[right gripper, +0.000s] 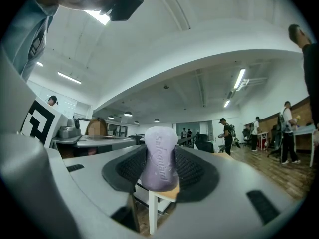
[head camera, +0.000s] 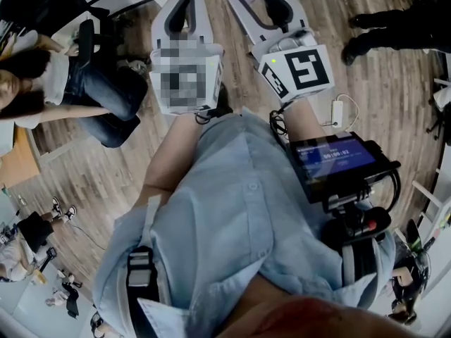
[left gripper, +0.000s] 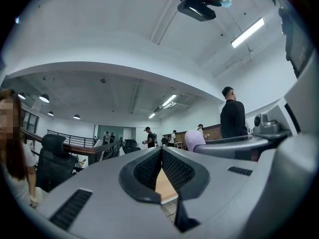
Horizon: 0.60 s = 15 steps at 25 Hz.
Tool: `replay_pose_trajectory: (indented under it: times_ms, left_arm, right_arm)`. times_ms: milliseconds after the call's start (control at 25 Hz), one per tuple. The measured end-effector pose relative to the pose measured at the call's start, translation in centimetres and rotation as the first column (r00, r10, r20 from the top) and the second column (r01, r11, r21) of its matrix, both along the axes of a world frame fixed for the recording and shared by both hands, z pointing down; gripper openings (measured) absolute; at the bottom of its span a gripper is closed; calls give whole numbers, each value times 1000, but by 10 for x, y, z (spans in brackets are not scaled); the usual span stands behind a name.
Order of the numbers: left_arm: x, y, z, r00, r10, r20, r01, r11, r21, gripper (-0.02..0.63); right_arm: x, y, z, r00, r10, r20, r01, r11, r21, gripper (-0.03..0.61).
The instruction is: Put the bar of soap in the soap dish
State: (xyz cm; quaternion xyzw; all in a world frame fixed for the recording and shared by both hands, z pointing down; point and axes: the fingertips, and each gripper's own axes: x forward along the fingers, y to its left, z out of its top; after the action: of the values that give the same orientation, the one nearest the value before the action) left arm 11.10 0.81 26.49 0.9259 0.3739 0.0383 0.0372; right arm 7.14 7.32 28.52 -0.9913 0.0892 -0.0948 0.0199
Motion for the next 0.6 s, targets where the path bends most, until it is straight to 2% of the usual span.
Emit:
replay_pose_trajectory:
  times_ms: [200, 440, 600]
  left_arm:
    - [-6, 4, 4, 1000, 11, 12, -10, 1000, -5, 9]
    - [1, 4, 7, 1000, 12, 17, -12, 1000, 1, 9]
    - [1, -1, 15, 999, 11, 42, -13, 1000, 28, 9]
  right_arm:
    - [-5, 3, 5, 1000, 13, 12, -14, 1000, 23, 186]
    - [-1, 6, 6, 1000, 19, 24, -19, 1000, 6, 186]
    - [-4, 5, 13, 998, 28, 61, -28, 1000, 12, 186]
